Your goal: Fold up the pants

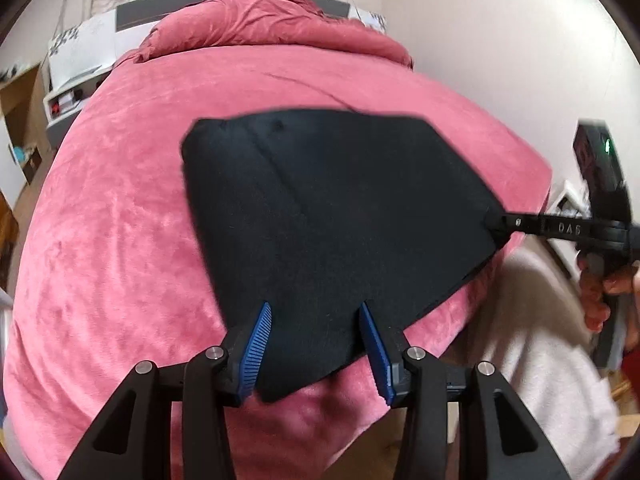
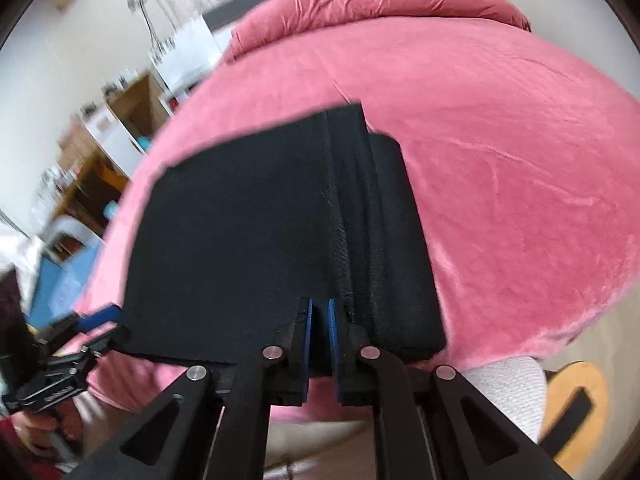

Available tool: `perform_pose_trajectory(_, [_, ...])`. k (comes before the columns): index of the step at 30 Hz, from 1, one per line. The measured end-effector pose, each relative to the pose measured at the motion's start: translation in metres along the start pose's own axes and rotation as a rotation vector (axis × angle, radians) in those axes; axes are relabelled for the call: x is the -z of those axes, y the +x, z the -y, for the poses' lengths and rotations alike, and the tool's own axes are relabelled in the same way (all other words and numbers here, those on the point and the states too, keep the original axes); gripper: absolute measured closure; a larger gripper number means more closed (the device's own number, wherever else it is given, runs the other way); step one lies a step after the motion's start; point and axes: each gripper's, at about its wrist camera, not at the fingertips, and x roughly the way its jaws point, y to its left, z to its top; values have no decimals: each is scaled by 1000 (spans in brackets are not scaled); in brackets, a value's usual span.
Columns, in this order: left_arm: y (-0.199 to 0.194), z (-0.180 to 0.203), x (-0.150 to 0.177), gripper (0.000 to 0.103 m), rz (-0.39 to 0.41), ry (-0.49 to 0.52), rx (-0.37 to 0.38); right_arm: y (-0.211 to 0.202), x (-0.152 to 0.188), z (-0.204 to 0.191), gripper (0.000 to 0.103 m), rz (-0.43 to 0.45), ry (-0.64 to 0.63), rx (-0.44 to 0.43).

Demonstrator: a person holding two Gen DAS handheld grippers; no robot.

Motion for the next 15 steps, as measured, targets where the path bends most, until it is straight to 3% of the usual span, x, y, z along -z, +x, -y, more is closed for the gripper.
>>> perform_pose_trajectory(1, [-7,-10,-3,56,21,-39,33,-5,-2,3,88,22,12,-22])
perform_pose_trajectory(3, [-12,-27,-11,51,46,-111,60,-14,-9,9,61,65,16,-34])
perform_pose_trajectory(4, [-12,-35,-15,48,48,-144,63,-17,-13,12,38,85,12,-25])
perform_pose_trajectory(5, [-10,-44,-19,47,46,-178,65,-18,-16,15,24,94,9,-13])
perform_pose_trajectory(10, [16,-86,-33,36,-15,-341,156,-6,-39,42,19,79,43,-17])
perform_pose_trajectory(15, [50,-101,-36,34,-116,-397,245,37,-54,75,18,-84,150,-137])
